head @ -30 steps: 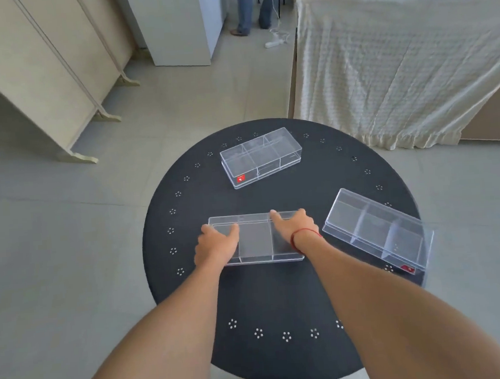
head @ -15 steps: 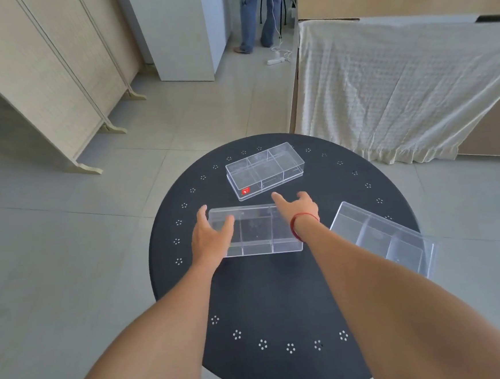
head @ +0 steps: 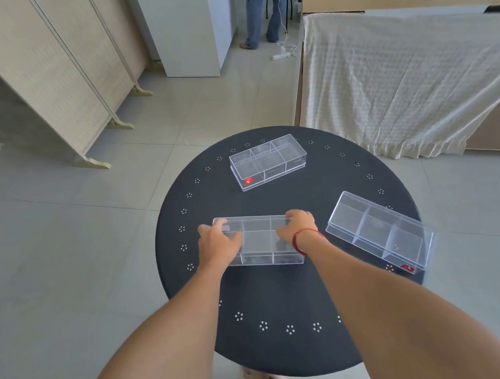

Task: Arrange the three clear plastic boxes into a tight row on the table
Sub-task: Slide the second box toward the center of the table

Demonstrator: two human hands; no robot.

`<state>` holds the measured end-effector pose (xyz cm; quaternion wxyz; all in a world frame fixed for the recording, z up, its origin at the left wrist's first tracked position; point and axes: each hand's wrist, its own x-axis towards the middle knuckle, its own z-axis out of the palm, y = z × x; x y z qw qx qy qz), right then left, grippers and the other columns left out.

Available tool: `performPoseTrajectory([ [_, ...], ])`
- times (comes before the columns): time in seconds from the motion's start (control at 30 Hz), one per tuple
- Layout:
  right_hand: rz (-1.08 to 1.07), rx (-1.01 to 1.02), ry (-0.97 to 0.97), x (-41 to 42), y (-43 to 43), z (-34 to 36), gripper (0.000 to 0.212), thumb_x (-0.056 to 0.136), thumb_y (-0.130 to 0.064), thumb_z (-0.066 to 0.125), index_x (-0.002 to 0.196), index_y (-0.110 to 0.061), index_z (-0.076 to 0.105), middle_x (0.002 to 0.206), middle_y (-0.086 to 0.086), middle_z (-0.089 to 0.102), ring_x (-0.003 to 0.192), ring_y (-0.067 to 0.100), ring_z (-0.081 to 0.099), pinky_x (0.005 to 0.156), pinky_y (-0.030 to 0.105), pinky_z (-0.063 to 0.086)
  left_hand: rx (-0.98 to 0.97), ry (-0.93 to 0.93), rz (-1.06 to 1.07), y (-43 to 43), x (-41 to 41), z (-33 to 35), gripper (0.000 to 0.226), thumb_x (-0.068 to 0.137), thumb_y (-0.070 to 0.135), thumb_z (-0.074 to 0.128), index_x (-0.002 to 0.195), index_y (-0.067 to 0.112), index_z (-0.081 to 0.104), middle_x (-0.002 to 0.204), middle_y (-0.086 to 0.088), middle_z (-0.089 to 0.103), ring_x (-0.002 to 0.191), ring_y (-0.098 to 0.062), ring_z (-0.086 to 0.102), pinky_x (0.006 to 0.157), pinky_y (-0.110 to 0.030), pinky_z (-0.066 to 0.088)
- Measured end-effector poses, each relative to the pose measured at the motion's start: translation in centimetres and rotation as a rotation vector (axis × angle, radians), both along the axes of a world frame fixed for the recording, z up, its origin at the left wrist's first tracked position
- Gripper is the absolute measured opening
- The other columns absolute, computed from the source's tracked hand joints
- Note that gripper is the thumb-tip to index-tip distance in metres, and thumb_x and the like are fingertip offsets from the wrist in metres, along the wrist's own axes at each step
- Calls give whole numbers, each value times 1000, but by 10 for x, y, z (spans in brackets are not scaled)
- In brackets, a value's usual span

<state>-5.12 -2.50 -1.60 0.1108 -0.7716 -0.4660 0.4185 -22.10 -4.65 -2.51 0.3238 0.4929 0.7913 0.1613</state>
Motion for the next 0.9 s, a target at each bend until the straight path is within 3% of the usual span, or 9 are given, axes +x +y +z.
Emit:
performPoseTrajectory([
  [0.13, 72, -14, -64, 0, -7, -7, 49, 85, -13, 58, 131, -11, 42, 132, 14, 37, 112, 38, 55, 97, 47, 51, -68, 27, -39, -3, -2, -4, 55, 77, 52, 68, 119, 25, 45, 112, -1, 32, 100, -27, 58, 73, -34, 48],
  [0.3, 114, -6, -100, 1, -5, -9, 50, 84, -22, 62, 130, -13, 43, 132, 13, 36, 112, 37, 55, 96, 46, 51, -116, 107, -47, 5, 0, -4, 64, 74, 53, 72, 120, 25, 38, 121, -5, 35, 100, -28, 58, 73, -36, 49],
  [0.47, 139, -8, -110, 2, 15, 2, 59, 86, -32, 58, 138, -11, 42, 139, 14, 39, 121, 35, 50, 102, 47, 47, -76, 252, -85, 21, -2, 0, 64, 77, 61, 63, 125, 23, 45, 126, -5, 46, 115, -29, 53, 95, -43, 44],
  [0.7, 70, 44, -90, 8, 69, 18, 60, 90, -30, 57, 142, -8, 36, 143, 16, 39, 127, 37, 47, 104, 48, 44, 66, 241, -132, 83, 7, 17, 48, 90, 49, 53, 127, 18, 50, 126, -6, 57, 116, -27, 55, 93, -41, 42],
  [0.9, -8, 78, -126, 19, 139, 9, 54, 91, -31, 56, 137, -8, 42, 145, 15, 38, 129, 36, 44, 105, 47, 42, -19, 215, -194, 161, 19, 12, 63, 92, 59, 42, 131, 10, 47, 132, -10, 55, 122, -30, 52, 94, -43, 41],
])
